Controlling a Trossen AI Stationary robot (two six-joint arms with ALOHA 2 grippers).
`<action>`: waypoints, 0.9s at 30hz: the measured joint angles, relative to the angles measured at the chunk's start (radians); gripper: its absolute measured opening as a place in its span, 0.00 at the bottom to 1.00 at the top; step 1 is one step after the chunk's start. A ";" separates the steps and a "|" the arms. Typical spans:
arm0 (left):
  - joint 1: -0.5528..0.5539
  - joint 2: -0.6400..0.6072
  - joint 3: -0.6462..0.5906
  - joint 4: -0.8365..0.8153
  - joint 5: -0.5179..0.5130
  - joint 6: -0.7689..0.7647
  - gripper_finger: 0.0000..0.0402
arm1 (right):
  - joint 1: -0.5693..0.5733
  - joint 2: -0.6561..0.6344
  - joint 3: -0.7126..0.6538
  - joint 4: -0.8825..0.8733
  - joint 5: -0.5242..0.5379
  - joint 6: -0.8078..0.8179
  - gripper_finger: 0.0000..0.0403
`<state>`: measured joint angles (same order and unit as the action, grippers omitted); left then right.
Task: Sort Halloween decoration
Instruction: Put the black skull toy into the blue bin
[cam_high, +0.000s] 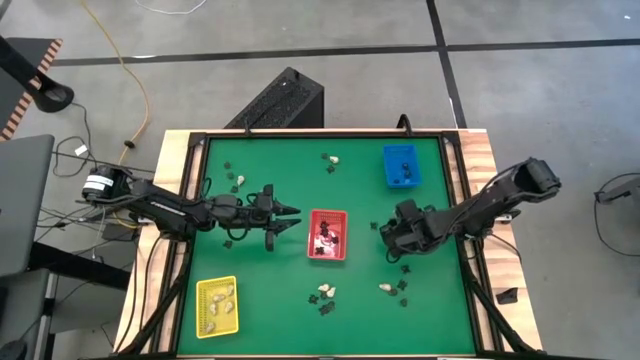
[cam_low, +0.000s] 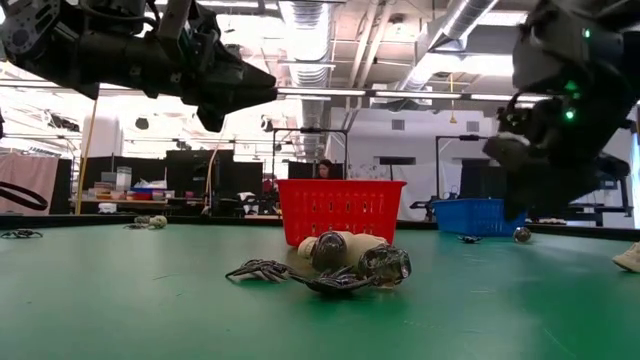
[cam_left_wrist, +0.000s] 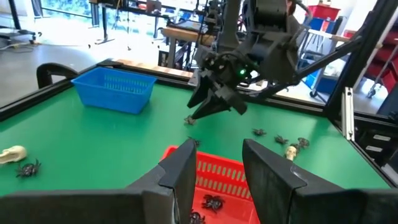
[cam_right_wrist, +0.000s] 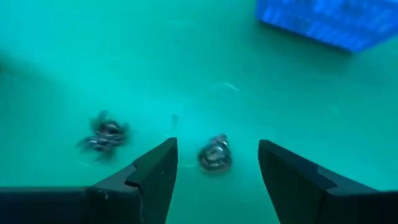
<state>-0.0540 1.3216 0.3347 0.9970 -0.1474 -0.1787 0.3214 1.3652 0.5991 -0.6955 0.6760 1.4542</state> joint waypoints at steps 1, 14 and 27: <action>0.000 0.000 0.000 0.000 0.008 0.000 0.30 | 0.000 0.019 0.000 -0.003 0.001 0.021 0.63; 0.000 0.000 0.000 -0.003 0.011 0.000 0.30 | 0.001 0.185 0.003 0.109 0.008 0.070 0.61; 0.000 0.000 0.000 -0.004 0.010 -0.005 0.30 | 0.016 0.098 -0.002 0.101 -0.004 0.051 0.27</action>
<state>-0.0540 1.3220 0.3347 0.9928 -0.1371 -0.1838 0.3371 1.4633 0.5972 -0.5945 0.6724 1.5057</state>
